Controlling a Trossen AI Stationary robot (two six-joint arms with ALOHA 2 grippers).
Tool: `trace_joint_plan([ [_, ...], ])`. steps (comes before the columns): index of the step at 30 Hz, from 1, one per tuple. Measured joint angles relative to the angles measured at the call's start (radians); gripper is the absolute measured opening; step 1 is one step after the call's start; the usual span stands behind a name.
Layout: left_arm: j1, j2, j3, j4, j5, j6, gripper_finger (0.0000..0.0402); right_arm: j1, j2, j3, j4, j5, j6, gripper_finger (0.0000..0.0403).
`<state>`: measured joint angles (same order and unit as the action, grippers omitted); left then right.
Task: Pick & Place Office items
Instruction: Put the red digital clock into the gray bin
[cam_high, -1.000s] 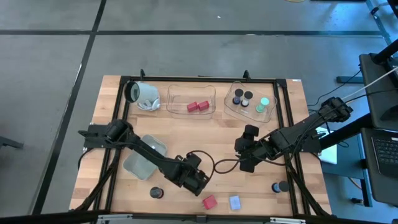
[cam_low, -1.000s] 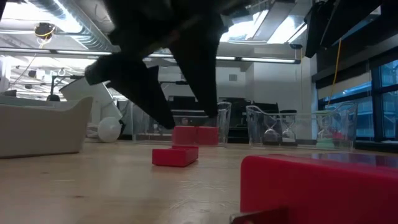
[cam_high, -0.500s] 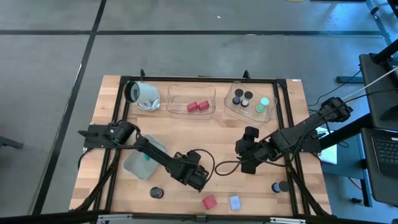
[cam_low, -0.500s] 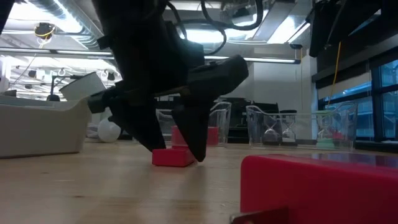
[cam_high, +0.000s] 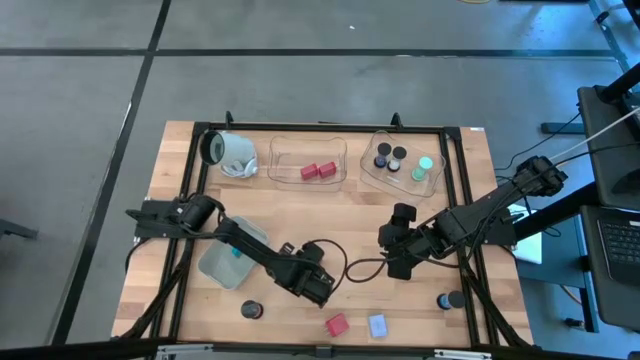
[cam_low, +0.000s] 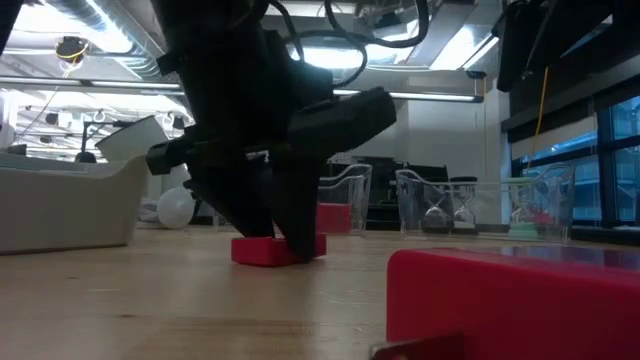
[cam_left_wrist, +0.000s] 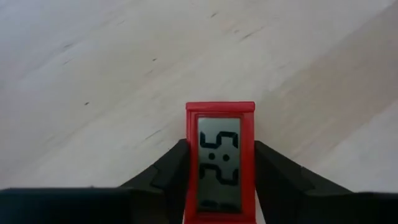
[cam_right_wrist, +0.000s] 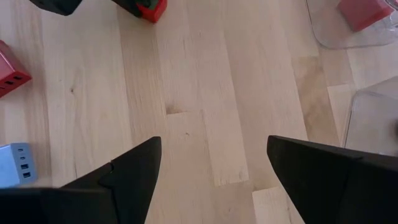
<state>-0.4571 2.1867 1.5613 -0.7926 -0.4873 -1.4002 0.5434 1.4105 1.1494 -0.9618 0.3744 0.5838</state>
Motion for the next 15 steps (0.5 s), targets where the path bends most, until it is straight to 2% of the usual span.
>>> trace_joint_plan([
  [6,-0.003,-0.029,-0.001,-0.002,0.023,0.034,0.0142,0.000,0.000,0.000,0.000,0.002,0.000,0.0295],
  [15,-0.006,-0.164,-0.001,-0.069,-0.049,0.132,0.0142,0.000,0.000,0.000,0.001,0.002,0.004,0.0295],
])
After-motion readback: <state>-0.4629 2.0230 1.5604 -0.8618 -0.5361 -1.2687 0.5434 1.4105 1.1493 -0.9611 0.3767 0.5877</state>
